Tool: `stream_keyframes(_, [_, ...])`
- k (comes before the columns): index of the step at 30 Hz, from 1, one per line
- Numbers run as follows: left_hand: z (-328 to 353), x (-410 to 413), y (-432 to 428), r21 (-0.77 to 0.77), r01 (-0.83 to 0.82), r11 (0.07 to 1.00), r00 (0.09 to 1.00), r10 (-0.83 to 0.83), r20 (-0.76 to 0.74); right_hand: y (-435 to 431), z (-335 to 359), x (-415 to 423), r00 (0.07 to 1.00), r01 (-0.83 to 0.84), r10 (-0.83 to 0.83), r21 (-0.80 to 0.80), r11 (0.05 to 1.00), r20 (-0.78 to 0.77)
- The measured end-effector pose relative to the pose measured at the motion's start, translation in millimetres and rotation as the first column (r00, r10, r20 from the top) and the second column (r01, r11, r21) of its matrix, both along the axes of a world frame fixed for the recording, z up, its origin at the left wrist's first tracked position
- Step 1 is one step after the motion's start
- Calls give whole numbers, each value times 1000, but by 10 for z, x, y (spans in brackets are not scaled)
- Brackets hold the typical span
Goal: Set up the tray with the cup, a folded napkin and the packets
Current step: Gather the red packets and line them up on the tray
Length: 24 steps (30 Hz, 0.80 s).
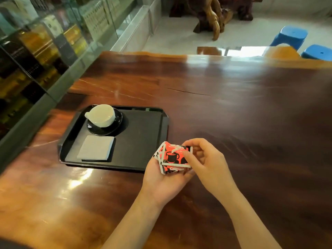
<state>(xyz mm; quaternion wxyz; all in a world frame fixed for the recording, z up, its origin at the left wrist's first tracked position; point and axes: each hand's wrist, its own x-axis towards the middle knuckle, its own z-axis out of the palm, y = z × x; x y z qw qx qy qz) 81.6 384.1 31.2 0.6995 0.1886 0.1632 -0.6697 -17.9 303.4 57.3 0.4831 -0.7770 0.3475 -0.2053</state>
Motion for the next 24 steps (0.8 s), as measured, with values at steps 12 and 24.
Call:
stream_keyframes(12, [-500, 1288, 423, 198, -229, 953, 952, 177, 251, 495, -531, 1278, 997, 54, -31, 401, 914, -64])
stream_keyframes(24, [-791, 1548, 621, 161, -144, 976, 833, 32, 552, 701, -886, 1616, 923, 339, -374, 636, 693, -85])
